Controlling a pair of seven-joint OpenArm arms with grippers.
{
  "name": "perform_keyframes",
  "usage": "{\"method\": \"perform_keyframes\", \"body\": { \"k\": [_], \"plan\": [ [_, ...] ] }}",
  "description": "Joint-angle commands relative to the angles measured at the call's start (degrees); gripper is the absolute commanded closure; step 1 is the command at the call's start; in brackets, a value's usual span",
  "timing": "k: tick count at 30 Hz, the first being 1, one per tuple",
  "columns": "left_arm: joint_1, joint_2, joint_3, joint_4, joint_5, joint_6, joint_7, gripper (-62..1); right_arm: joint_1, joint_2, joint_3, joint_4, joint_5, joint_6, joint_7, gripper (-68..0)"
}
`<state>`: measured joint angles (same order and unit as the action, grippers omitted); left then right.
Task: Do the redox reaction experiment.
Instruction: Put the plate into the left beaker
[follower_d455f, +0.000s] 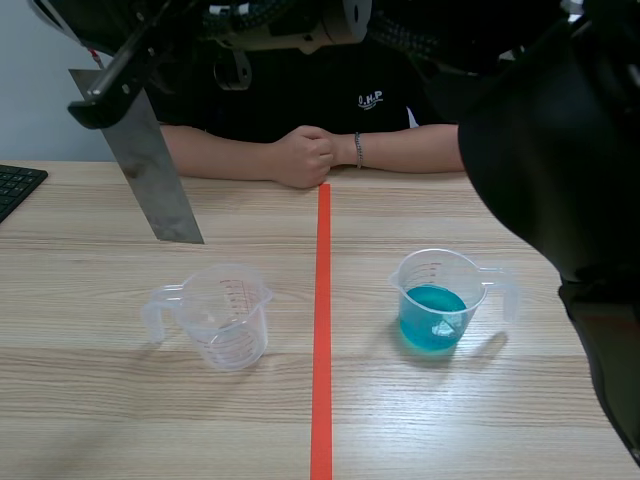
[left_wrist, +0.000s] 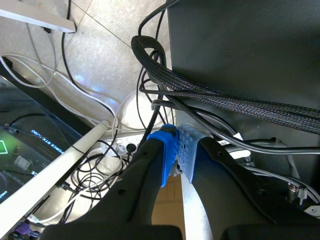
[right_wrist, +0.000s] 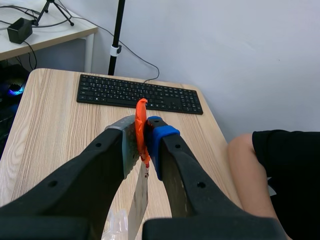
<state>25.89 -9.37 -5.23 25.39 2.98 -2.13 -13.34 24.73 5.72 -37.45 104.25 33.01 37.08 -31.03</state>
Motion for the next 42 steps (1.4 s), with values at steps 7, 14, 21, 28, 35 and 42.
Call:
{"method": "perform_keyframes", "body": {
  "k": [7,14,21,28,35,42],
  "plan": [
    [0.59,-0.02,0.07,0.66,-0.20,-0.13,-0.37,-2.7,1.09,-0.15,1.44,0.00,0.57,-0.22,-0.83,-0.7],
    [0.59,-0.02,0.07,0.66,-0.20,-0.13,-0.37,-2.7,0.96,-0.13,1.88,0.00,0.42,-0.22,-1.46,-0.7],
    [0.59,-0.02,0.07,0.66,-0.20,-0.13,-0.37,-2.7,0.81,0.48,1.88,-0.57,0.46,-0.22,-1.25,-0.7],
    [0.59,-0.04,0.07,0.66,-0.20,-0.13,-0.37,-2.7,0.76,0.96,1.88,-4.31,0.46,-0.17,0.42,-0.7],
    [0.59,-0.04,0.07,0.66,-0.20,-0.13,-0.37,-2.7,0.66,0.96,1.77,-8.57,0.44,0.50,2.25,-0.7],
    [0.59,-0.04,0.07,0.66,-0.20,-0.13,-0.37,-2.7,0.66,0.98,1.77,-11.69,0.42,0.96,3.02,-0.7]
  ]
}}
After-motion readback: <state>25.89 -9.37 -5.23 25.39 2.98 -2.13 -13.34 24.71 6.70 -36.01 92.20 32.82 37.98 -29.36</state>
